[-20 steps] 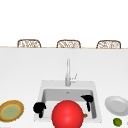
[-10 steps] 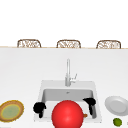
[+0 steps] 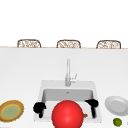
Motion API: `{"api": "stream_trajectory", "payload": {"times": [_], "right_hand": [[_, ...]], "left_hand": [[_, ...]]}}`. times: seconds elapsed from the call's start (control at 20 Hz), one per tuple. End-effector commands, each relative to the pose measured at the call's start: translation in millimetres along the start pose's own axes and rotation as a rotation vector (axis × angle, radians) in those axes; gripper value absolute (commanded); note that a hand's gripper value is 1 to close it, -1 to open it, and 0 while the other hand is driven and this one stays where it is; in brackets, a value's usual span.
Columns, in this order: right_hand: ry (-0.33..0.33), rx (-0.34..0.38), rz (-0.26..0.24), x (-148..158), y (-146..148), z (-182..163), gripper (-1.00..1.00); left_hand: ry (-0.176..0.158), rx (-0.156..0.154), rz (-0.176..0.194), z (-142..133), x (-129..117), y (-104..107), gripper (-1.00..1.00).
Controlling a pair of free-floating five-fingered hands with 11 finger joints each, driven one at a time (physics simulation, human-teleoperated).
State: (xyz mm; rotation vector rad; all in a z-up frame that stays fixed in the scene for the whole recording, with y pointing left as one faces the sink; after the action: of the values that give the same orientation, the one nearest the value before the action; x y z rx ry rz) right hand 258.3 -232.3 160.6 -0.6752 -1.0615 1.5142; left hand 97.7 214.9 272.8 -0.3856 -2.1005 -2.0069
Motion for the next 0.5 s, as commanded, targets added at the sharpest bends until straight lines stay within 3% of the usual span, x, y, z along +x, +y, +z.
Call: {"api": "stream_trajectory", "payload": {"times": [0.0,0.3,0.45], "right_hand": [[-0.017,0.036,-0.001,-1.5,-1.8,15.8,-1.0],[-0.028,0.042,-0.002,-1.9,-6.8,18.5,-1.0],[-0.003,0.039,-0.009,-0.5,-7.1,17.5,-1.0]], "left_hand": [[0.0,0.0,0.0,0.0,0.0,0.0,0.0],[0.0,0.0,0.0,0.0,0.0,0.0,0.0],[0.0,0.0,0.0,0.0,0.0,0.0,0.0]]}}
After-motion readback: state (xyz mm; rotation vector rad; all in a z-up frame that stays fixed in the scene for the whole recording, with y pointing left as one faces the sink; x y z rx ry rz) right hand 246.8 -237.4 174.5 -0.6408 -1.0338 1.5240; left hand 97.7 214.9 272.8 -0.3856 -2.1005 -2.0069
